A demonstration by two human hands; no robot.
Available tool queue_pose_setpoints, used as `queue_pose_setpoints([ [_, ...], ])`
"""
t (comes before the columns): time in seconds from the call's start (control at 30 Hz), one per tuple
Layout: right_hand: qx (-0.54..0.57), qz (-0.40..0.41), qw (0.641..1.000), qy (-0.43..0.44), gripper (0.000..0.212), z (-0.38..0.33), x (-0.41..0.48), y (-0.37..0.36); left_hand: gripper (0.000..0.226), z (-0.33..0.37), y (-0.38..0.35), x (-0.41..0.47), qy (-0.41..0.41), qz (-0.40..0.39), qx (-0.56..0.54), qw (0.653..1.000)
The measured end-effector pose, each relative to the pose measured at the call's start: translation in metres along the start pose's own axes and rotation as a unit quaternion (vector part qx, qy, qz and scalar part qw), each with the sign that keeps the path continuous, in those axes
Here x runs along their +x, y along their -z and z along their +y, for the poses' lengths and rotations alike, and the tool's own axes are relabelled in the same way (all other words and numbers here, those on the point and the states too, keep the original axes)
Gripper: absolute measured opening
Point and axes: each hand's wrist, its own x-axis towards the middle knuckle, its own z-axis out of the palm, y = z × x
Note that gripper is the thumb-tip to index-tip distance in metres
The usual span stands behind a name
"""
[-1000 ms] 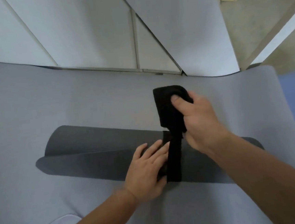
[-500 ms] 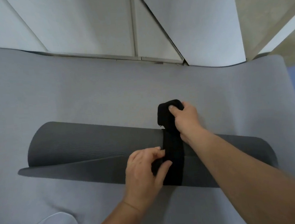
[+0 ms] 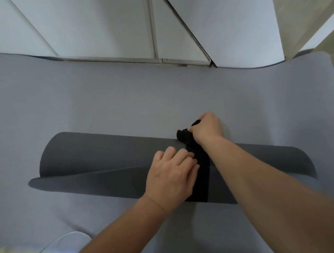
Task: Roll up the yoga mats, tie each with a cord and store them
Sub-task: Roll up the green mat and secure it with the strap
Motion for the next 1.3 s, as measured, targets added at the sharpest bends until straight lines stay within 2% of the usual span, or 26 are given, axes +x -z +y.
queue_pose_setpoints([
  [0.07,-0.003,0.011,0.999,0.041,0.052,0.001,-0.011,0.014,0.018,0.002,-0.002,-0.005,0.003,0.009,-0.013,1.0],
  [0.13,-0.015,0.087,0.98,0.176,0.044,0.013,-0.031,0.036,0.016,0.001,-0.005,-0.009,0.005,0.015,-0.025,1.0],
  [0.2,-0.057,0.158,0.918,0.36,0.031,0.031,-0.055,0.052,0.014,-0.001,-0.007,-0.01,0.008,0.023,-0.037,0.999],
  [0.23,-0.087,0.151,0.889,0.422,0.03,0.042,-0.068,0.055,0.014,-0.002,-0.007,-0.01,0.01,0.022,-0.042,0.999],
  [0.3,-0.19,0.091,0.857,0.47,0.039,0.064,-0.084,0.049,0.016,-0.003,-0.01,-0.012,0.007,0.01,-0.054,0.998],
  [0.33,-0.242,0.057,0.853,0.46,0.045,0.071,-0.088,0.045,0.018,-0.003,-0.01,-0.015,0.008,-0.003,-0.064,0.998],
  [0.4,-0.288,-0.002,0.866,0.409,0.055,0.069,-0.086,0.039,0.021,-0.003,-0.009,-0.018,0.014,-0.028,-0.079,0.996],
  [0.53,-0.285,-0.132,0.899,0.305,0.048,0.052,-0.058,0.045,0.029,-0.004,-0.009,-0.005,0.034,-0.08,-0.051,0.995],
  [0.63,-0.258,-0.173,0.912,0.269,0.046,0.046,-0.048,0.046,0.034,-0.004,-0.006,0.004,0.058,-0.113,-0.04,0.991],
  [0.73,-0.278,-0.159,0.911,0.259,0.045,0.049,-0.046,0.038,0.046,-0.004,-0.009,0.006,0.076,-0.148,-0.005,0.986],
  [0.8,-0.29,-0.135,0.913,0.254,0.044,0.049,-0.048,0.039,0.047,-0.002,-0.008,0.01,0.067,-0.176,0.016,0.982],
  [0.97,-0.279,-0.122,0.921,0.243,0.055,0.045,-0.059,0.064,0.051,-0.004,0.011,0.018,0.064,-0.224,-0.009,0.972],
  [1.07,-0.284,-0.135,0.914,0.258,0.069,0.055,-0.067,0.098,0.072,-0.005,0.029,0.028,0.066,-0.29,-0.041,0.954],
  [1.13,-0.343,-0.15,0.891,0.257,0.09,0.069,-0.074,0.121,0.093,-0.007,0.038,0.035,0.061,-0.355,-0.046,0.932],
  [1.2,-0.407,-0.111,0.866,0.268,0.11,0.085,-0.082,0.135,0.11,-0.01,0.044,0.038,0.052,-0.377,-0.034,0.924],
  [1.23,-0.423,-0.07,0.859,0.281,0.112,0.093,-0.086,0.139,0.116,-0.015,0.046,0.037,0.048,-0.382,-0.018,0.923],
  [1.3,-0.408,0.005,0.86,0.306,0.096,0.108,-0.092,0.137,0.127,-0.03,0.052,0.033,0.046,-0.398,0.045,0.915],
])
